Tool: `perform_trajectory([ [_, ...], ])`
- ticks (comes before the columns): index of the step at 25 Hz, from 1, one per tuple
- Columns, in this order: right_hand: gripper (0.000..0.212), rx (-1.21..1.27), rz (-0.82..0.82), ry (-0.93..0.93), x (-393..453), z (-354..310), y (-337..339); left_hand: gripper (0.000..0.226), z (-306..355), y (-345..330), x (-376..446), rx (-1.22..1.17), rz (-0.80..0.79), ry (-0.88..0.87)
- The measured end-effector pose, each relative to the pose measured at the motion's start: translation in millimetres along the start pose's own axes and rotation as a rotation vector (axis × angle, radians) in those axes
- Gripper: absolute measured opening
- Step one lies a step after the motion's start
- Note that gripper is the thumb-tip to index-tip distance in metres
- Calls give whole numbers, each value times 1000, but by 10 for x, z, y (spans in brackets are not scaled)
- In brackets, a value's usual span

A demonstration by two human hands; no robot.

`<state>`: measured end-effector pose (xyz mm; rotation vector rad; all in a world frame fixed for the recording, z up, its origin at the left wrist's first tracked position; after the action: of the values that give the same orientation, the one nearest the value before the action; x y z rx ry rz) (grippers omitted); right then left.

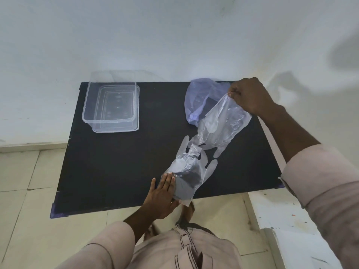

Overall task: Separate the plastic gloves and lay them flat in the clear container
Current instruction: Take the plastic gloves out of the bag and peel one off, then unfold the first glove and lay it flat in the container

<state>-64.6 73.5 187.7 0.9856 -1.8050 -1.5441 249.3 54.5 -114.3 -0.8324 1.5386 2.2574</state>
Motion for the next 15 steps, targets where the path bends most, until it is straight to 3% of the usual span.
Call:
perform_trajectory([
  [4, 18, -74, -34, -5, -58, -98, 48, 79, -15, 234, 37, -79, -95, -8],
  [8, 18, -101, 8, -19, -107, -195, 210, 79, -89, 277, 59, -112, -178, -17],
  [15, 19, -133, 35, -56, -182, -279, 467, 78, -74, 339, -14, -117, -181, -26],
])
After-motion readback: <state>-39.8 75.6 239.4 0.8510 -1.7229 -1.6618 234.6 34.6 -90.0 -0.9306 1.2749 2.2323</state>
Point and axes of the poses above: each hand's wrist, its own x-axis towards the middle knuckle, its own y-axis out of the back of the hand, z = x × y, the point moved 9 cm from there along x, towards the middle knuckle, and after that the axes turned 10 degrees about -z, right-handed, at the moved point
